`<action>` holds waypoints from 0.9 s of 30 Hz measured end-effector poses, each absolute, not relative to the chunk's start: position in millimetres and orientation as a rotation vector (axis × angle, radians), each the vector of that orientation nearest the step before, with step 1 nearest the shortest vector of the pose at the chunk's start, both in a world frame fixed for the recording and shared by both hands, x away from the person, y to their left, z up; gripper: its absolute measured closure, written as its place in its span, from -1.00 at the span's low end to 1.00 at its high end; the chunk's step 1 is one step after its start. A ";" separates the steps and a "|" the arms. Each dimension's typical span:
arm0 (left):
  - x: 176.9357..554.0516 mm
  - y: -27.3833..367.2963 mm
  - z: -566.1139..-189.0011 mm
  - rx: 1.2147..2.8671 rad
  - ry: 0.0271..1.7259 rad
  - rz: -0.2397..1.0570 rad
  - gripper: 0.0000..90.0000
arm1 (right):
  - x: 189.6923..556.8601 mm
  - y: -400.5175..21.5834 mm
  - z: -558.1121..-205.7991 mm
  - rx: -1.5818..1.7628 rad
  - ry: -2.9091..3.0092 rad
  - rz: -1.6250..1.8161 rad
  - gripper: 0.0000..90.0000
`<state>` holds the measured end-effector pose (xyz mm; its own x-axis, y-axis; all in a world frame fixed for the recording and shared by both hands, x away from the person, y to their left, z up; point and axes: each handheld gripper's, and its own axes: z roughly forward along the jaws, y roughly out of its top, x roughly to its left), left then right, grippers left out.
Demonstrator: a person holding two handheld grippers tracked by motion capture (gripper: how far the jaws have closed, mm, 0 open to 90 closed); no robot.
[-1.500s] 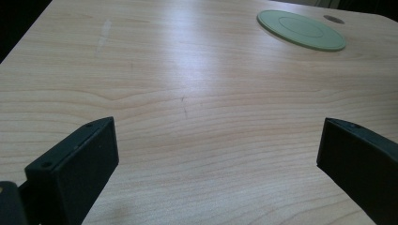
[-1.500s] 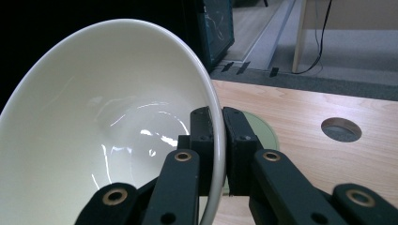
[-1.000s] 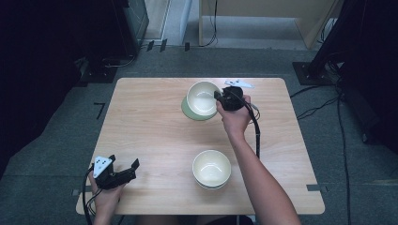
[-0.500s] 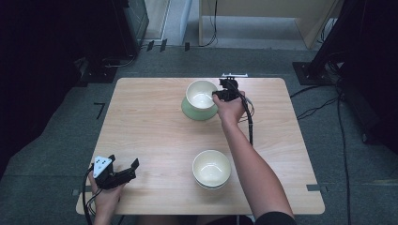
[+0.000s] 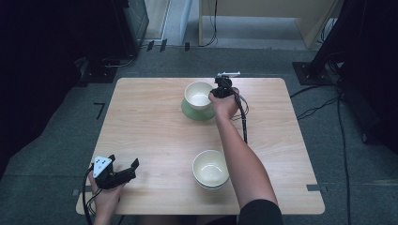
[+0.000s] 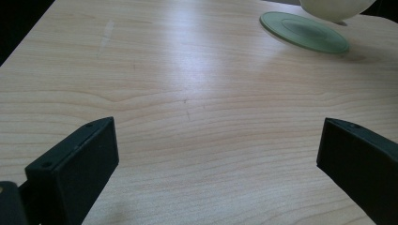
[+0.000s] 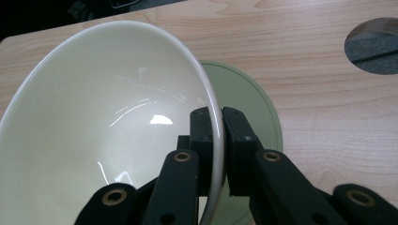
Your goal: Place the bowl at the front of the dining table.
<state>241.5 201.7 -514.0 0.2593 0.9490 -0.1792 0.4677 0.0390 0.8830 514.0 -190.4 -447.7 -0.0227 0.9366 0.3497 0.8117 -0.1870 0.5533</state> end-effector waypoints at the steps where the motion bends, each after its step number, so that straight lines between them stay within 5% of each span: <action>1: 241.6 201.6 -514.1 1.579 1.353 0.635 -1.00 | 515.2 -191.0 -449.2 2.064 1.867 0.999 0.89; 27: 241.9 201.5 -514.1 1.581 1.354 0.636 -1.00 | 529.6 -191.5 -477.6 2.138 1.836 0.956 0.89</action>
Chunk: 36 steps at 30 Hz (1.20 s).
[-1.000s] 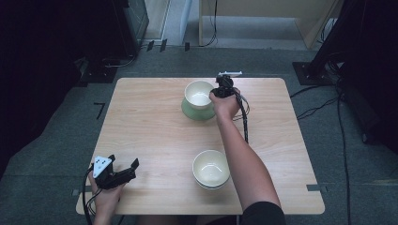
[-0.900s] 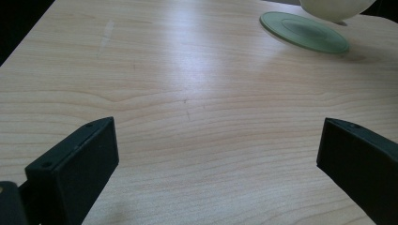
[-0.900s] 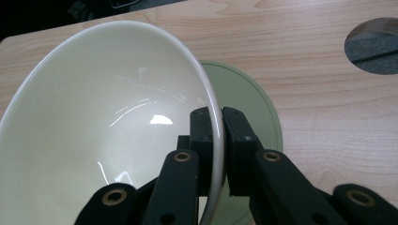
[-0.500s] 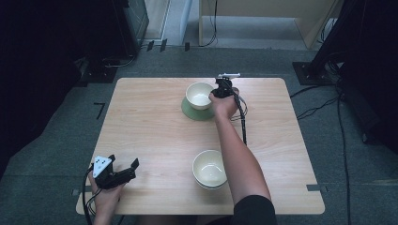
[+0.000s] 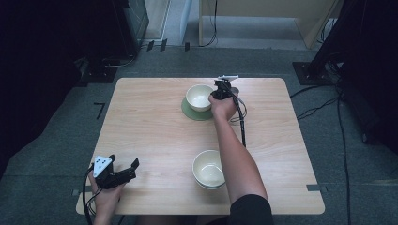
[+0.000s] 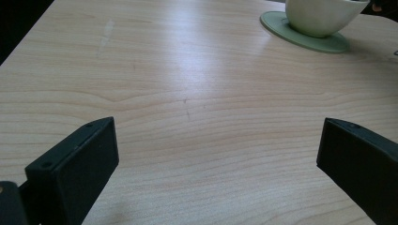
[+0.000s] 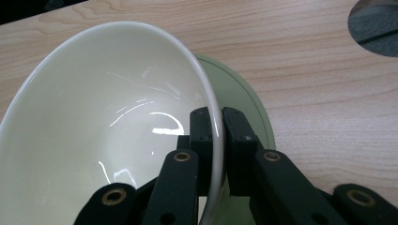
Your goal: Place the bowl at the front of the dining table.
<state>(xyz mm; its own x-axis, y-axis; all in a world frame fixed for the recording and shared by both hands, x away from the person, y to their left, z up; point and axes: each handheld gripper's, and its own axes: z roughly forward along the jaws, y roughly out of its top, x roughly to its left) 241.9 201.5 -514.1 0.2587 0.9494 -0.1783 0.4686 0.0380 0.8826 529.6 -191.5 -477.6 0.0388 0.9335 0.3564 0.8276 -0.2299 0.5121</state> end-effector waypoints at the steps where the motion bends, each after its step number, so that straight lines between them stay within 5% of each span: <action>1: 241.9 201.5 -514.1 1.580 1.354 0.636 -1.00 | 529.6 -192.2 -478.8 2.145 1.832 0.960 0.89; 8: 241.9 201.4 -514.0 1.582 1.354 0.637 -1.00 | 528.9 -195.2 -480.7 2.142 1.831 1.008 0.84; 17: 242.1 201.3 -514.1 1.581 1.356 0.635 -1.00 | 518.4 -201.2 -475.4 2.036 1.837 1.080 -0.04; 36: 242.1 200.9 -514.0 1.581 1.362 0.641 -1.00 | 474.7 -228.9 -456.6 1.748 1.834 1.285 -0.75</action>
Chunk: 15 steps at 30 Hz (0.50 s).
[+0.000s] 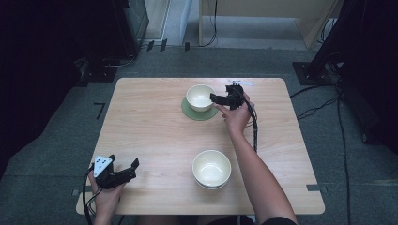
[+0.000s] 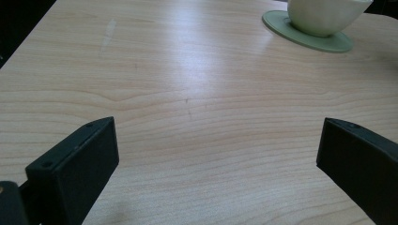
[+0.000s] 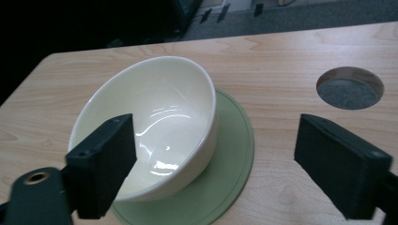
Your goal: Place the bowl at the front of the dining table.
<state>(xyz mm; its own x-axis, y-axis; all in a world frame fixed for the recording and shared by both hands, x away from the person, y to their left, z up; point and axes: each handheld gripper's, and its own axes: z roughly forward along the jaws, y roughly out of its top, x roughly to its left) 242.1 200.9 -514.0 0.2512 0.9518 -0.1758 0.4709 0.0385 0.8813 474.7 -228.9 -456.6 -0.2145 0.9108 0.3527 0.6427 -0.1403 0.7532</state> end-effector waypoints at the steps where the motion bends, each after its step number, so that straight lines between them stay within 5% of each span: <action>1: 242.2 200.9 -514.0 1.580 1.362 0.641 -1.00 | 472.0 -230.9 -457.5 1.738 1.831 1.298 -0.82; 15: 243.3 198.3 -514.0 1.597 1.375 0.659 -0.96 | 425.0 -261.1 -470.2 1.693 1.769 1.272 -0.97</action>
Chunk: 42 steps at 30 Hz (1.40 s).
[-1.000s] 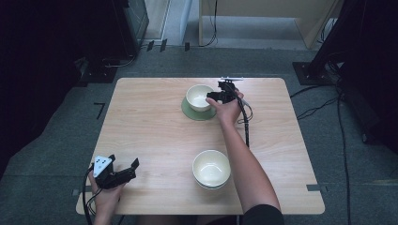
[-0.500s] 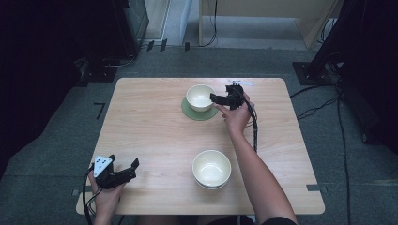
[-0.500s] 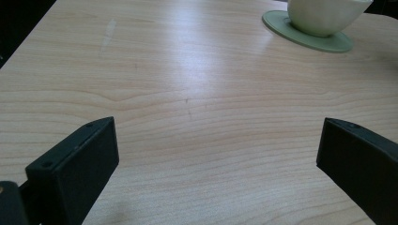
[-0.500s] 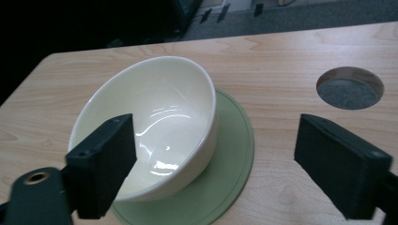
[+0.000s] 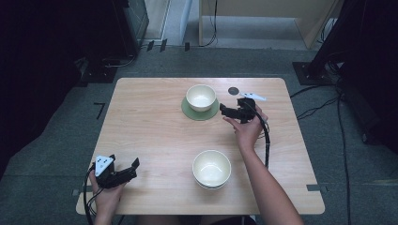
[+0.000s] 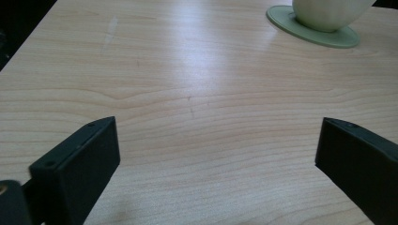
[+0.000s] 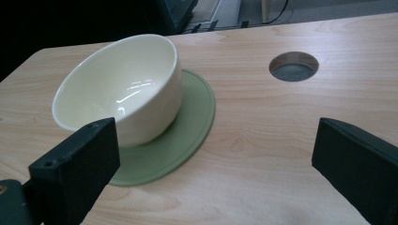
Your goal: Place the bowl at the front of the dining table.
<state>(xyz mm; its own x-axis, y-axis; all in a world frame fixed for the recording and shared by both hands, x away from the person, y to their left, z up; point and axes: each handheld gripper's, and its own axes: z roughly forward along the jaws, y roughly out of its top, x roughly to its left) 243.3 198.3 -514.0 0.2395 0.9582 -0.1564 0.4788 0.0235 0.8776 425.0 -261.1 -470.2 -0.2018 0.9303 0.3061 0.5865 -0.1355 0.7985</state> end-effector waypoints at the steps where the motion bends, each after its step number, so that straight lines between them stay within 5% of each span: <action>1: 243.3 198.3 -514.0 1.597 1.375 0.659 -0.96 | 425.0 -261.1 -470.2 1.693 1.769 1.272 -0.97; 42: 242.0 197.4 -513.9 1.616 1.357 0.660 -0.96 | 321.8 -336.2 -483.8 1.681 1.694 1.181 -0.98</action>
<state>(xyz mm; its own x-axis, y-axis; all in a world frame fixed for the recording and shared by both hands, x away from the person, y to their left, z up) 242.0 197.4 -513.9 0.2557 0.9561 -0.1433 0.4773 0.0040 0.8787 321.8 -336.2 -483.8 -0.1354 0.9625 0.2351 0.5535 -0.1234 0.8237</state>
